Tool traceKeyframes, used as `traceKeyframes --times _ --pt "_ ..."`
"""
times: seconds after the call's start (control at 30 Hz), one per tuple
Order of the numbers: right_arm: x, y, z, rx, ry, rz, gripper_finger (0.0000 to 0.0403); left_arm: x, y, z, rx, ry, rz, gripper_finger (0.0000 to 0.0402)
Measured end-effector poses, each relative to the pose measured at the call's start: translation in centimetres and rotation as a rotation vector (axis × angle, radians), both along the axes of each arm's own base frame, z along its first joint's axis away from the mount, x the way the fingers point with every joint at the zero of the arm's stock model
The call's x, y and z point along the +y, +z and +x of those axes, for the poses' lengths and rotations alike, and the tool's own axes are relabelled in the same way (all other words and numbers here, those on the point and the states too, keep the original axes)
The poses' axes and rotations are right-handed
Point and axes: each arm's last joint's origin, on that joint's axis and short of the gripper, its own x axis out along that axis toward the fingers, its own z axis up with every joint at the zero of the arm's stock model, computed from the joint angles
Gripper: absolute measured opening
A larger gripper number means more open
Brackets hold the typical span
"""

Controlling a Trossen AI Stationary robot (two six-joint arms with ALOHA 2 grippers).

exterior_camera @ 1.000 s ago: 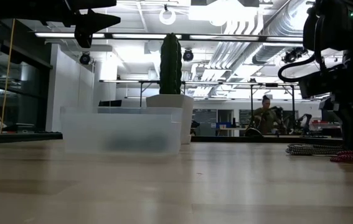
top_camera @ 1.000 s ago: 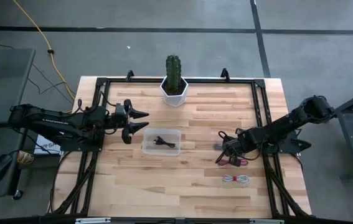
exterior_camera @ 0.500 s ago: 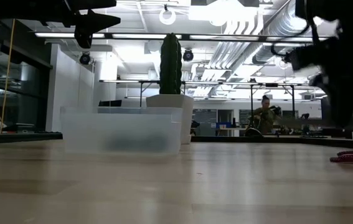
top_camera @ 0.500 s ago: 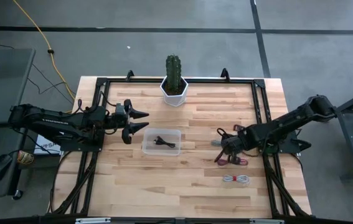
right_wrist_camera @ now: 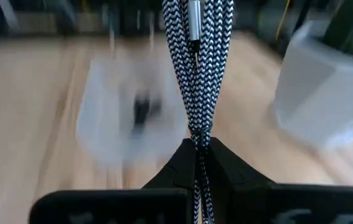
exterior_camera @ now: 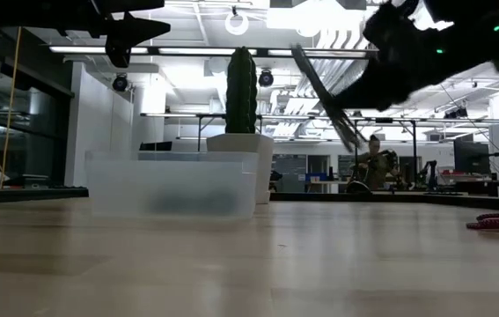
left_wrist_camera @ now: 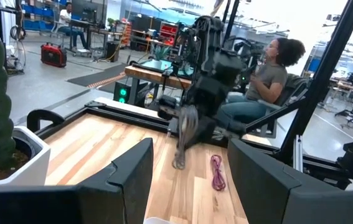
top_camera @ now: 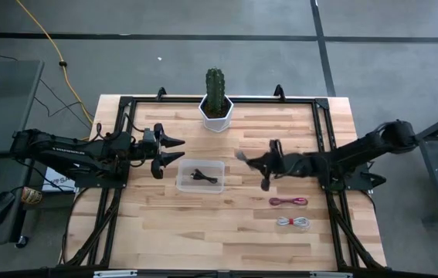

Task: Pick and place USB-C Cables
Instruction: Put the black and white charger cable into the transparent bin

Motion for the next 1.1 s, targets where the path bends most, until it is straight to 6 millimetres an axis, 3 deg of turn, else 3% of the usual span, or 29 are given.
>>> traceKeyframes --times 0.17,0.47,0.7,1.1 --pt "-1.2 1.6 1.7 -0.225 0.064 0.038 0.0001 0.0 -0.1 0.0 0.006 0.002 0.008 0.0188" --pt "-1.3 4.6 6.6 -0.281 0.154 0.019 0.0003 0.0 -0.2 0.1 0.038 -0.014 0.075 0.0188" --pt "-1.2 3.4 8.6 -0.236 0.174 0.022 0.0002 0.0 -0.3 0.1 0.045 0.008 0.080 0.0188" --pt "-1.3 3.1 10.1 -0.247 0.193 0.092 0.0001 0.2 -0.2 0.1 0.028 0.056 0.032 0.0188"
